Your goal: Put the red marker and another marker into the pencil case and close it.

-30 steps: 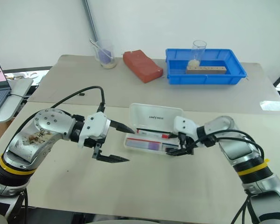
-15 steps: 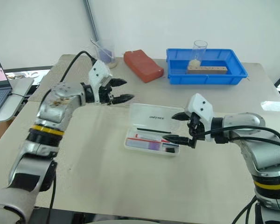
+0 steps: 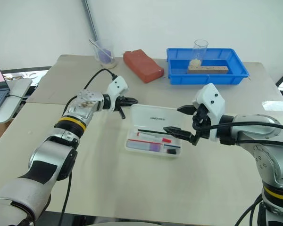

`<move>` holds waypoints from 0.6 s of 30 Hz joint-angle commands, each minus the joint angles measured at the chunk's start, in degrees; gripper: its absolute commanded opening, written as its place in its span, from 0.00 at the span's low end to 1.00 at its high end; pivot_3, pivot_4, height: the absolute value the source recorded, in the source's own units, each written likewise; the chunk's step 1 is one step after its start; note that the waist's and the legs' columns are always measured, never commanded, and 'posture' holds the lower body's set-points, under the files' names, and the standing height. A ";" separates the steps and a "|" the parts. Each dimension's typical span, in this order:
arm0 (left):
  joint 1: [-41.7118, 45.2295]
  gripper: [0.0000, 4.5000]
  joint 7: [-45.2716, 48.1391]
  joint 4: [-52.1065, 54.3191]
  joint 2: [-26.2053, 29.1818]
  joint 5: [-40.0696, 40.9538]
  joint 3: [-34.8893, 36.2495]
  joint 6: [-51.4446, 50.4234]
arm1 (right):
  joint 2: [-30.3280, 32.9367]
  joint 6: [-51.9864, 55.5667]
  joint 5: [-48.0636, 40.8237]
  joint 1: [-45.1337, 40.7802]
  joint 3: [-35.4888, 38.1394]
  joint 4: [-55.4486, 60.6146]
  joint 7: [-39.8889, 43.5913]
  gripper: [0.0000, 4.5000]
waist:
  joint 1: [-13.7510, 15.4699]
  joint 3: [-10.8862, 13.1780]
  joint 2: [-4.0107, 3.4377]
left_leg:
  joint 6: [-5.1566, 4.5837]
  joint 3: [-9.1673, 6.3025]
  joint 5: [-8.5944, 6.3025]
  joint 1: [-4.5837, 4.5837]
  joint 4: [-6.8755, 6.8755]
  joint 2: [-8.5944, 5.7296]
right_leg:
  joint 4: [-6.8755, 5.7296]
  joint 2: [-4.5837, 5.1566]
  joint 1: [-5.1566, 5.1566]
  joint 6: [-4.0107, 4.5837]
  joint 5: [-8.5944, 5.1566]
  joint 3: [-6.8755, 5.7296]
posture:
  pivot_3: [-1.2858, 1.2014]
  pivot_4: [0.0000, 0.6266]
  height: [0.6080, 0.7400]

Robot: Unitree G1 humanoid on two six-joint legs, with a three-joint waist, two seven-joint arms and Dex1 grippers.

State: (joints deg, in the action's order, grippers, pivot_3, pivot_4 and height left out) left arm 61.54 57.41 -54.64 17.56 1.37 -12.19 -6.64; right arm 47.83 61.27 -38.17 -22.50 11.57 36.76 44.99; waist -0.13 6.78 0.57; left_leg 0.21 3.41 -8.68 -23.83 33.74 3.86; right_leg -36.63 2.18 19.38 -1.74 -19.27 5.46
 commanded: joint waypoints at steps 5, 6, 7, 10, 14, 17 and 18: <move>-5.81 0.02 15.96 19.13 5.40 2.43 -2.16 -8.24 | 2.30 -0.06 -2.20 -4.43 -0.97 -1.57 -0.12 1.00 | -0.72 -0.05 -0.08 | 0.00 -0.01 0.00 -0.01 -0.03 0.00 | 0.00 0.00 0.00 0.00 0.00 0.00 | 0.52 0.24 1.00; -8.04 0.02 17.68 23.53 6.58 2.66 -3.02 -9.43 | 2.62 -0.50 -2.32 -4.36 -1.36 -1.91 0.48 1.00 | -0.81 -0.07 -0.12 | 0.00 -0.01 0.00 0.00 -0.05 0.01 | 0.00 -0.01 0.00 0.01 0.00 0.00 | 0.52 0.24 1.00; -9.98 0.02 19.01 27.39 7.56 2.86 -3.69 -10.65 | 2.89 -0.82 -2.44 -4.29 -1.70 -2.16 1.02 1.00 | -0.83 -0.08 -0.14 | 0.00 -0.01 0.00 0.02 -0.08 0.01 | 0.00 0.00 -0.01 0.03 -0.01 0.00 | 0.52 0.24 1.00; -15.67 0.02 21.54 38.18 10.49 2.81 -5.98 -13.05 | 3.49 -1.49 -2.74 -3.63 -2.76 -2.35 2.49 1.00 | -0.82 -0.08 -0.15 | 0.00 -0.01 0.00 0.04 -0.09 0.03 | -0.03 -0.01 -0.02 0.05 -0.02 0.01 | 0.52 0.24 1.00; -21.71 0.02 17.64 44.91 10.76 0.05 -8.72 -9.70 | 3.75 -4.11 -0.59 -0.58 -5.72 -2.50 3.86 1.00 | -0.44 -0.08 -0.14 | -0.01 -0.03 0.00 0.04 -0.01 0.03 | -0.01 -0.01 -0.10 0.05 -0.02 0.02 | 0.52 0.24 1.00; -24.76 0.02 14.66 47.02 8.89 -0.61 -10.22 -10.73 | 3.31 -8.07 2.97 2.07 -9.01 -4.20 3.47 1.00 | -0.21 -0.08 -0.13 | -0.02 -0.05 0.01 0.04 0.08 0.00 | 0.05 0.04 -0.21 0.03 -0.03 0.04 | 0.52 0.24 1.00; -25.34 0.02 13.99 46.48 9.15 -2.32 -11.49 -8.90 | 3.29 -9.01 3.77 2.60 -9.66 -4.75 3.41 1.00 | -0.17 -0.07 -0.13 | -0.02 -0.04 0.01 0.03 0.11 -0.01 | 0.04 0.05 -0.21 0.02 -0.04 0.04 | 0.52 0.24 1.00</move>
State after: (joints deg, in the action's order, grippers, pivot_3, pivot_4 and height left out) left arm 36.42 72.77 -9.35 26.32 1.32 -22.05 -17.07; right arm 51.02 55.13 -36.08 -19.75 1.76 32.19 48.44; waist -0.30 6.71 0.45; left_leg 0.19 3.36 -8.67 -23.83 33.84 3.83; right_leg -36.59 2.24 19.19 -1.72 -19.31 5.51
